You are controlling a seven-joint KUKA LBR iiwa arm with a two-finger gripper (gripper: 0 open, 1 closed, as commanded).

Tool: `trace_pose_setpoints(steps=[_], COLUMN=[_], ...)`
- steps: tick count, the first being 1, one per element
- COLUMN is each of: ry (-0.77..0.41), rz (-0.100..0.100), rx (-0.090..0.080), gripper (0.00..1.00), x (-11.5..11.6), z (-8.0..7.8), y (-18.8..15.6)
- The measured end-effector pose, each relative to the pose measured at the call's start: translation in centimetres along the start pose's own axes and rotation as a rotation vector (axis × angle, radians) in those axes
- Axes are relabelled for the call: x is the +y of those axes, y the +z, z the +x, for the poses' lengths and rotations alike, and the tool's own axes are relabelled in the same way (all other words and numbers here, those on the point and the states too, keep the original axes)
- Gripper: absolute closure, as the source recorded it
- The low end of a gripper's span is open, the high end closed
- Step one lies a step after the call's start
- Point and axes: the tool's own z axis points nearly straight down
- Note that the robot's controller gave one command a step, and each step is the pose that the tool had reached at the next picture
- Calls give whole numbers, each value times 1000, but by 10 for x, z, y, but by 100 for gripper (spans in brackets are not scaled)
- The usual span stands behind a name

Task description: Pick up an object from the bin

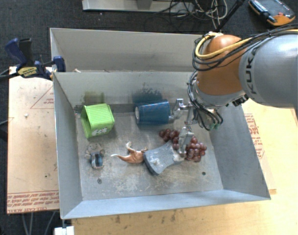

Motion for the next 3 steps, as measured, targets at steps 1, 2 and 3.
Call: trace_pose_setpoints(steps=[1, 2, 3], ry=[-190, -190, -173], rz=[4, 4, 4], rx=[-23, -23, -15], gripper=[100, 100, 100], x=[7, 7, 34], z=[10, 10, 17], y=[53, 53, -140])
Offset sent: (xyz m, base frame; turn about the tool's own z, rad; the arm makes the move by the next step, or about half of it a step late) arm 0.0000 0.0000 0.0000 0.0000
